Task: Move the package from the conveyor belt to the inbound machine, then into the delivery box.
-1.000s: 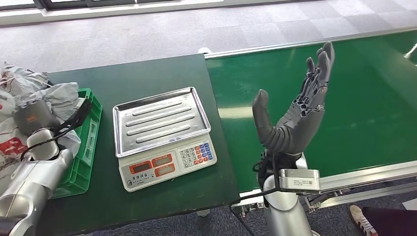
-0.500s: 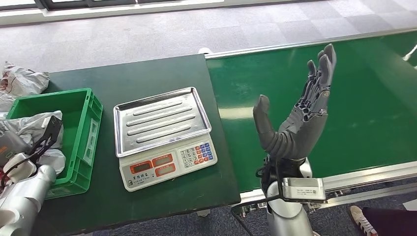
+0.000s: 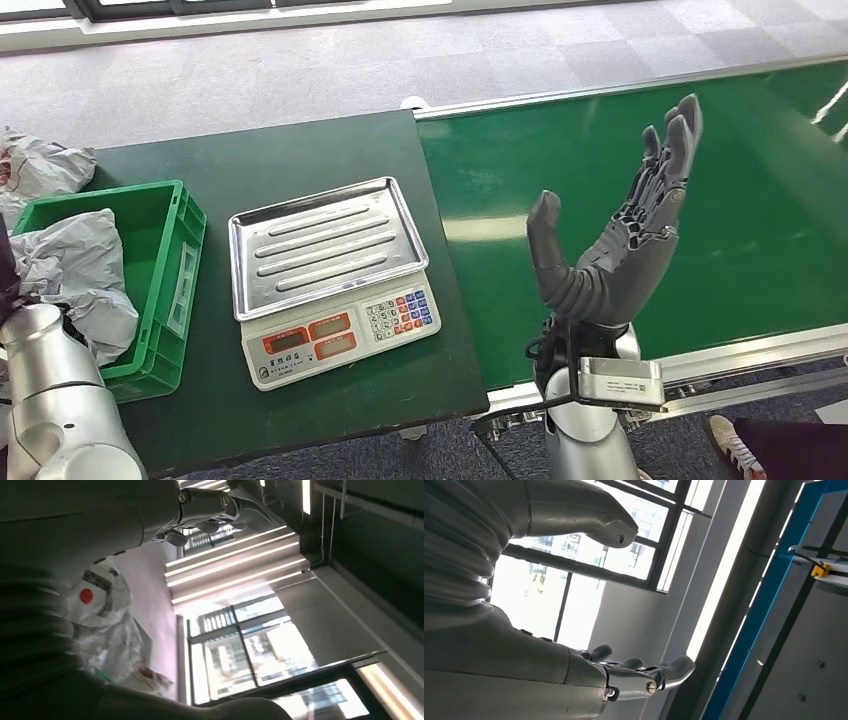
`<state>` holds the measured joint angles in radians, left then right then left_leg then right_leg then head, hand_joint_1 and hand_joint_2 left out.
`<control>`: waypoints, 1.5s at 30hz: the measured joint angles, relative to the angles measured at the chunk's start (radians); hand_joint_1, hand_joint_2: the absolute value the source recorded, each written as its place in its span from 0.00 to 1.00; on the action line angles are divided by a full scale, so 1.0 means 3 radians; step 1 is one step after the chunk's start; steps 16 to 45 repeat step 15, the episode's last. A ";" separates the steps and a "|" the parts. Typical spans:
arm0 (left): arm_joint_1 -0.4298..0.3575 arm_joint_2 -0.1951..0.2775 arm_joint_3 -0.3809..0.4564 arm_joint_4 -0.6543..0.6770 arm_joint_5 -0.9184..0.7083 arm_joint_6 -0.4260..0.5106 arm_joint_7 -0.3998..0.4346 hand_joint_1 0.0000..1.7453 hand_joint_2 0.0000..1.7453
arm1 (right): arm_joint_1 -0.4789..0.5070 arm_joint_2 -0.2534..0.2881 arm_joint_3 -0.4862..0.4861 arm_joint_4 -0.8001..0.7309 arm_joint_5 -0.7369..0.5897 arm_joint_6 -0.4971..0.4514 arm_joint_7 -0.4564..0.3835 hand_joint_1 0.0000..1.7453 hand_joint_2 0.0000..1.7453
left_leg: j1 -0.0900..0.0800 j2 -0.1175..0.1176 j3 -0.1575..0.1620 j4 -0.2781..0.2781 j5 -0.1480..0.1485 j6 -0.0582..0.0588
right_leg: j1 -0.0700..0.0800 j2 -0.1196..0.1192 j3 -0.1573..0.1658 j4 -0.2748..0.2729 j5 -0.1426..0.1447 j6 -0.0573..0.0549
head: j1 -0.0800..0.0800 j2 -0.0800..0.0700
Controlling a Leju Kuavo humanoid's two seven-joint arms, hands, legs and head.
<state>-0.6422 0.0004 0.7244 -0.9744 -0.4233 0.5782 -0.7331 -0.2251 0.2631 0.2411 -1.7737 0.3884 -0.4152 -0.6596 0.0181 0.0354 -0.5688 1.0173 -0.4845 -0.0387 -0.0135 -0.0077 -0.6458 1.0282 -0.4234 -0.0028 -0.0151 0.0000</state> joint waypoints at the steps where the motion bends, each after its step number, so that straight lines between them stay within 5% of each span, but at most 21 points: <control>1: 0.0092 -0.0053 -0.0201 -0.0298 0.0271 -0.0135 0.0032 0.00 0.00 | -0.0025 0.0000 -0.0002 0.0034 -0.0014 -0.0016 -0.0006 0.00 1.00 | 0.0000 -0.0009 -0.0002 0.0000 0.0001 0.0001 | 0.0001 -0.0008 0.0002 0.0000 -0.0001 0.0001 | -0.0001 0.0000; 6: 0.0502 -0.0282 -0.1252 -0.1578 0.0743 -0.0647 0.0086 0.00 0.00 | -0.0099 -0.0001 -0.0004 0.0202 -0.0074 -0.0097 -0.0043 0.00 1.00 | 0.0000 -0.0053 -0.0008 0.0001 0.0002 0.0005 | -0.0002 -0.0046 0.0018 -0.0001 -0.0010 0.0013 | 0.0001 0.0000; 11: 0.0715 -0.0374 -0.1717 -0.2213 0.0874 -0.0782 0.0099 0.00 0.00 | -0.0103 -0.0006 -0.0004 0.0264 -0.0088 -0.0127 -0.0070 0.00 1.00 | -0.0001 -0.0046 -0.0006 0.0001 -0.0001 0.0007 | -0.0003 -0.0040 0.0017 -0.0001 -0.0010 0.0013 | 0.0001 0.0000; 15: 0.0796 -0.0397 -0.1846 -0.2432 0.1084 -0.1063 0.0101 0.00 1.00 | -0.0104 -0.0007 -0.0004 0.0281 -0.0096 -0.0128 -0.0070 0.00 1.00 | 0.0001 -0.0046 -0.0005 0.0000 0.0000 0.0006 | -0.0002 -0.0040 0.0017 -0.0001 -0.0010 0.0013 | 0.0001 0.0000; 45: 0.0796 -0.0397 -0.1846 -0.2432 0.1084 -0.1063 0.0101 0.00 1.00 | -0.0104 -0.0007 -0.0004 0.0281 -0.0096 -0.0128 -0.0070 0.00 1.00 | 0.0001 -0.0046 -0.0005 0.0000 0.0000 0.0006 | -0.0002 -0.0040 0.0017 -0.0001 -0.0010 0.0013 | 0.0001 0.0000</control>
